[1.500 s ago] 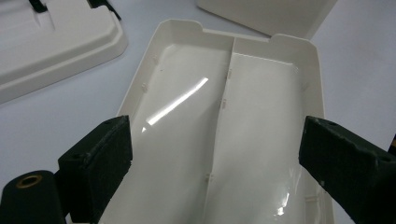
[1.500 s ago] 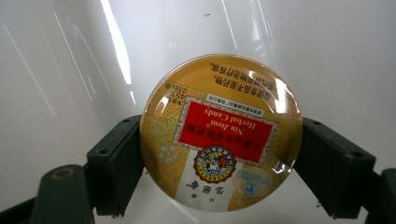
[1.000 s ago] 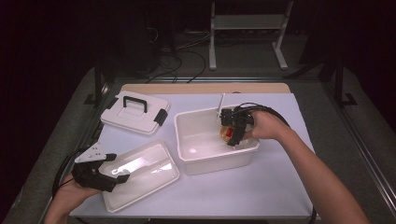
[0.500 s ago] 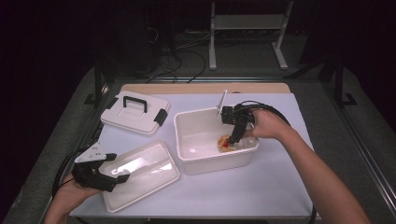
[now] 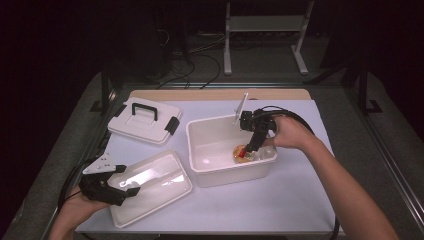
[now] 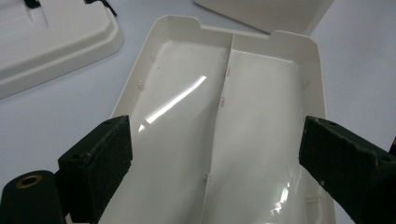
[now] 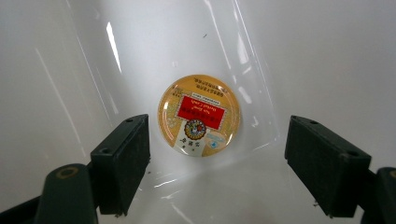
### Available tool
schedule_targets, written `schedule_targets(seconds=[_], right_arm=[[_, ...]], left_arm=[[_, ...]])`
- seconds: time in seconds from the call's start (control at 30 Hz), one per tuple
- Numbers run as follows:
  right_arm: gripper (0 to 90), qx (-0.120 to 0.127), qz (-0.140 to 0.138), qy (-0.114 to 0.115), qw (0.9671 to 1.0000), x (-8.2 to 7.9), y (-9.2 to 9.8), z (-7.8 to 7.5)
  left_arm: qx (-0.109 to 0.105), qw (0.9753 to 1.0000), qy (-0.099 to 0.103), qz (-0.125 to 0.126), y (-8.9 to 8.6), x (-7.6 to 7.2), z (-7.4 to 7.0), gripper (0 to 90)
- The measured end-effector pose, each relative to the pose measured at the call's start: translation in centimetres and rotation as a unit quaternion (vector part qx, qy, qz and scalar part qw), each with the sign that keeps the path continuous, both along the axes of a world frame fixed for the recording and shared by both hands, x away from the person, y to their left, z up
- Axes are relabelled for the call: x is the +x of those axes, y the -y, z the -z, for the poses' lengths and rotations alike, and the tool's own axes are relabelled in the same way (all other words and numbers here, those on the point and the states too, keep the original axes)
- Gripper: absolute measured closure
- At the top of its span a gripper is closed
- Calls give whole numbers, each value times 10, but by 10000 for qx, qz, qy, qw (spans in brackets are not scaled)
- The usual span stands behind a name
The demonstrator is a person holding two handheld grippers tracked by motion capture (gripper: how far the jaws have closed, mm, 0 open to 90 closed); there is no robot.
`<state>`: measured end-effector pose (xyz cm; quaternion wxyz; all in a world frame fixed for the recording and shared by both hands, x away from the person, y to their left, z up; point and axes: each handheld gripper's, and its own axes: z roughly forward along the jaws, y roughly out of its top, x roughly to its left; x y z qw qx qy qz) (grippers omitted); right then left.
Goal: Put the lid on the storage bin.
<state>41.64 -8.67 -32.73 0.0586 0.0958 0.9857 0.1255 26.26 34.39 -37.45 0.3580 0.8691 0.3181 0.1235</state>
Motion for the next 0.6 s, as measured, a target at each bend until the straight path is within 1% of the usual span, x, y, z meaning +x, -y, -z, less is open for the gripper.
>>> schedule_targets(seconds=[0.17,0.33,0.6], right_arm=[[225,216,97,63,9997,-4,10,-11],[228,408,193,170,9988,-9,23,-23],[231,607,292,297,9973,-18,39,-39]], left_arm=[[14,10000,-20,13,2,0,1,93],[27,10000,-23,17,4,1,1,94],[51,10000,-56,31,7,2,4,90]])
